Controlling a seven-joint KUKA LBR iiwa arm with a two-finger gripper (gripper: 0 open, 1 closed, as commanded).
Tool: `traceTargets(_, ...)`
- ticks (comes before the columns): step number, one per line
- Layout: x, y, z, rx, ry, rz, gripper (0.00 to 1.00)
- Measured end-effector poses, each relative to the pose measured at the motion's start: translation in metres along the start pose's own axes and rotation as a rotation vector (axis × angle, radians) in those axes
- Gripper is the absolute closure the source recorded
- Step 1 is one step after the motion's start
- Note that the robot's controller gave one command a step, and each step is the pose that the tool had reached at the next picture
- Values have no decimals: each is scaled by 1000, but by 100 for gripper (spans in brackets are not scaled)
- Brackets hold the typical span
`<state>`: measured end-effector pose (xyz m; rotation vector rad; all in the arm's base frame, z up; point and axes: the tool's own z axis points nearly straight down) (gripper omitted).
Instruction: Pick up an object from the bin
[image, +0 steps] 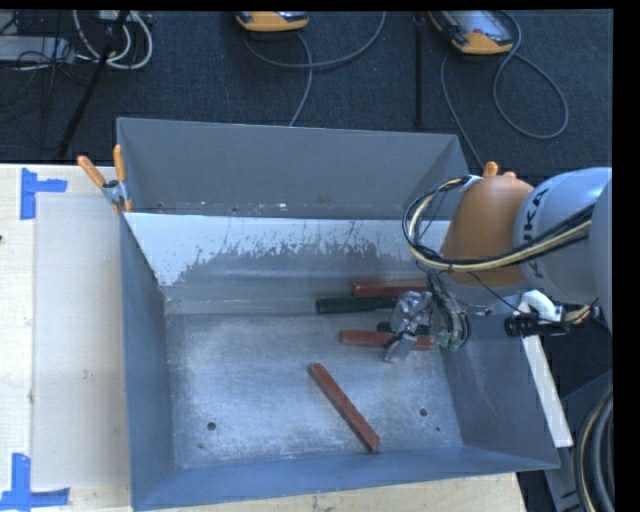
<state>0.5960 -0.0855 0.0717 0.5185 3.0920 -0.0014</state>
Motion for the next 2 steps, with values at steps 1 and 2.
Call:
traceTargets(1,-2,0,-75,-2,-1,-5,100)
traceTargets(2,-3,0,-88,0,4,-9,100)
